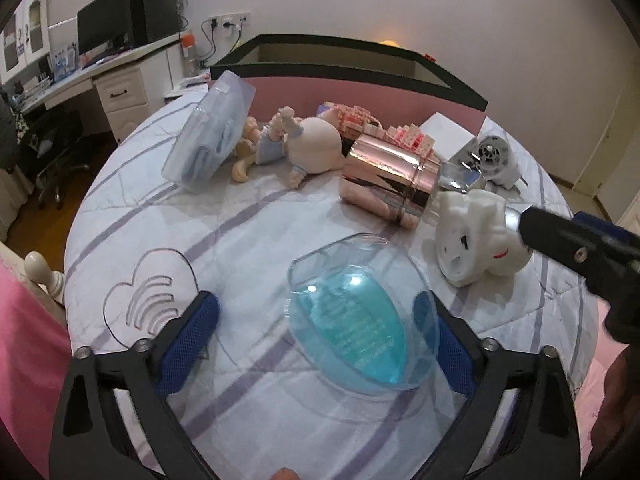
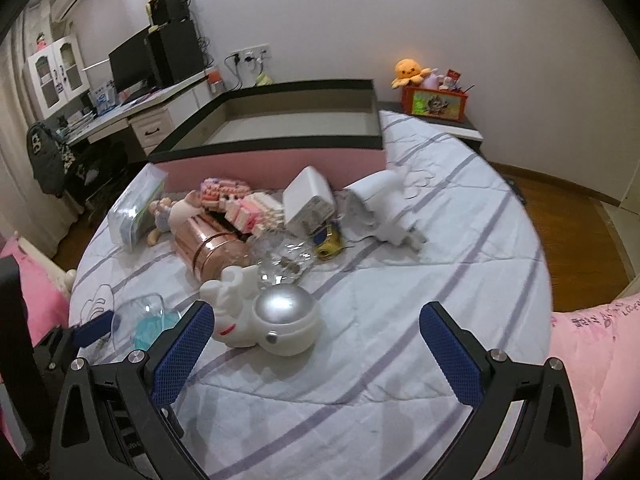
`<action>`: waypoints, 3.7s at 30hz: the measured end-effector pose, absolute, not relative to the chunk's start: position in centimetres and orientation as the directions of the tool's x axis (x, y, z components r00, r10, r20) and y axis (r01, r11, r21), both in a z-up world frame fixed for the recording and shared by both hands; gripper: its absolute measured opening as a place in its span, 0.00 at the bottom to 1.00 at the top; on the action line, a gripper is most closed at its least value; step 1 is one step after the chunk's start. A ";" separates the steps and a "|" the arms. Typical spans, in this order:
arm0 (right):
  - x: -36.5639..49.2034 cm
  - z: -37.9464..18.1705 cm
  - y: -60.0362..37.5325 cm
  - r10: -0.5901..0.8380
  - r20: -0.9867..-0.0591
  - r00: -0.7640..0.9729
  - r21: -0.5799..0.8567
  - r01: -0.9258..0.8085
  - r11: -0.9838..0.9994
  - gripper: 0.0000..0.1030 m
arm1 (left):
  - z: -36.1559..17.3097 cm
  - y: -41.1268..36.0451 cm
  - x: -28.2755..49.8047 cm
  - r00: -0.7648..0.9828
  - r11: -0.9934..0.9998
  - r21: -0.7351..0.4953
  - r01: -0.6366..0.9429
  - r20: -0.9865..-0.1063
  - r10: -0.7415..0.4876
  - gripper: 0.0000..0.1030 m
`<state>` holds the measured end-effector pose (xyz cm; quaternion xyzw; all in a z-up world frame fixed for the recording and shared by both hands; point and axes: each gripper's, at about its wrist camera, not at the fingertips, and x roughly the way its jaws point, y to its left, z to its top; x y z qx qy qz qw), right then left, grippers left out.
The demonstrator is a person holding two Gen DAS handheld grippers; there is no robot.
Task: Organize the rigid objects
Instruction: 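Grasp the blue clear oval case with left tool while right tool grasps the white astronaut lamp, then lower both held items into the pink box and open both tools, then withdraw both tools and move toward the clear plastic box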
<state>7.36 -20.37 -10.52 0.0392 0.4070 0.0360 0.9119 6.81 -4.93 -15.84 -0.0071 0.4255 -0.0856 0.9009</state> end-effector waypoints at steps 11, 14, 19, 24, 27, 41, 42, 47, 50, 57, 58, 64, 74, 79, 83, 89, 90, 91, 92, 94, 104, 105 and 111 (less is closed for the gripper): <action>9.2 -13.5 -17.7 0.154 -0.789 0.595 0.111 -0.109 0.988 0.71 | -15.5 -3.0 8.2 0.626 0.978 -0.103 0.179 -0.755 -0.195 0.65; 8.8 -13.4 -17.8 0.162 -0.784 0.599 0.111 -0.122 0.986 0.70 | -15.4 -2.6 8.2 0.627 0.976 -0.124 0.181 -0.750 -0.211 0.65; 8.2 -12.5 -18.6 0.185 -0.773 0.607 0.136 -0.126 0.983 0.70 | -14.7 -2.1 8.0 0.634 0.973 -0.133 0.188 -0.741 -0.223 0.65; 7.8 -10.6 -19.0 0.213 -0.744 0.633 0.162 -0.139 0.977 0.70 | -13.1 -1.9 7.8 0.652 0.972 -0.132 0.195 -0.723 -0.229 0.65; 8.4 -8.9 -19.2 0.225 -0.722 0.654 0.169 -0.148 0.974 0.70 | -11.7 -1.8 8.0 0.668 0.971 -0.132 0.200 -0.706 -0.234 0.65; 19.1 -3.9 -20.0 0.190 -0.647 0.738 0.109 -0.157 0.982 0.70 | -4.5 -2.6 19.5 0.764 0.975 -0.093 0.201 -0.608 -0.215 0.65; 20.0 -4.1 -20.0 0.184 -0.653 0.735 0.105 -0.152 0.983 0.70 | -4.6 -2.9 20.5 0.760 0.975 -0.092 0.204 -0.613 -0.216 0.66; 23.8 -5.9 -20.3 0.165 -0.695 0.700 0.101 -0.131 0.986 0.70 | -6.1 -4.5 25.3 0.723 0.974 -0.091 0.206 -0.656 -0.214 0.66; 25.2 -7.2 -20.6 0.154 -0.720 0.676 0.098 -0.120 0.988 0.70 | -7.8 -5.3 27.6 0.686 0.974 -0.092 0.208 -0.696 -0.212 0.66; 27.0 -9.1 -20.5 0.147 -0.770 0.621 0.088 -0.124 0.988 0.71 | -9.9 -5.6 29.3 0.640 0.976 -0.097 0.193 -0.742 -0.200 0.75; 26.9 -9.2 -20.5 0.148 -0.774 0.616 0.089 -0.125 0.988 0.73 | -9.7 -5.5 29.0 0.645 0.976 -0.100 0.191 -0.737 -0.202 0.85; 25.2 -7.9 -21.0 0.142 -0.739 0.659 0.104 -0.096 0.990 0.90 | -7.0 -3.8 26.3 0.722 0.984 -0.075 0.159 -0.672 -0.168 1.00; 18.5 -3.5 -22.0 0.156 -0.635 0.756 0.166 -0.064 0.984 1.00 | -3.2 -0.1 18.5 0.799 0.989 -0.090 0.119 -0.583 -0.149 1.00; 14.1 -1.7 -21.9 0.146 -0.593 0.792 0.163 -0.059 0.985 1.00 | -2.3 1.0 14.5 0.817 0.990 -0.094 0.102 -0.561 -0.137 1.00; 10.6 -0.8 -22.1 0.134 -0.563 0.816 0.156 -0.054 0.986 1.00 | -1.9 1.5 11.9 0.827 0.992 -0.097 0.087 -0.548 -0.126 1.00; 6.6 -0.3 -21.9 0.110 -0.546 0.830 0.140 -0.039 0.989 1.00 | -2.0 1.8 7.7 0.834 0.993 -0.084 0.079 -0.540 -0.112 1.00; 6.0 -0.3 -21.9 0.107 -0.545 0.832 0.136 -0.038 0.990 1.00 | -2.1 1.8 7.3 0.836 0.993 -0.086 0.076 -0.538 -0.111 1.00; 5.4 -0.3 -21.8 0.104 -0.543 0.833 0.134 -0.036 0.990 1.00 | -2.2 1.9 6.5 0.839 0.993 -0.092 0.071 -0.534 -0.110 1.00; 4.6 -0.4 -21.9 0.100 -0.541 0.835 0.132 -0.033 0.991 1.00 | -2.3 1.8 6.1 0.840 0.993 -0.095 0.070 -0.532 -0.110 1.00; 3.5 -0.5 -21.7 0.094 -0.537 0.838 0.125 -0.031 0.992 1.00 | -2.3 1.7 4.6 0.845 0.993 -0.094 0.070 -0.524 -0.109 1.00; 0.7 -1.1 -20.4 0.085 -0.545 0.834 0.094 -0.040 0.995 1.00 | -1.7 0.1 1.5 0.851 0.995 -0.067 0.078 -0.516 -0.101 1.00; 0.7 -1.0 -20.4 0.084 -0.545 0.834 0.091 -0.041 0.995 1.00 | -1.6 0.1 1.3 0.852 0.995 -0.067 0.076 -0.514 -0.100 1.00; -0.1 -0.6 -19.9 0.085 -0.534 0.841 0.085 -0.047 0.995 1.00 | -1.4 0.4 0.6 0.855 0.996 -0.070 0.062 -0.511 -0.089 1.00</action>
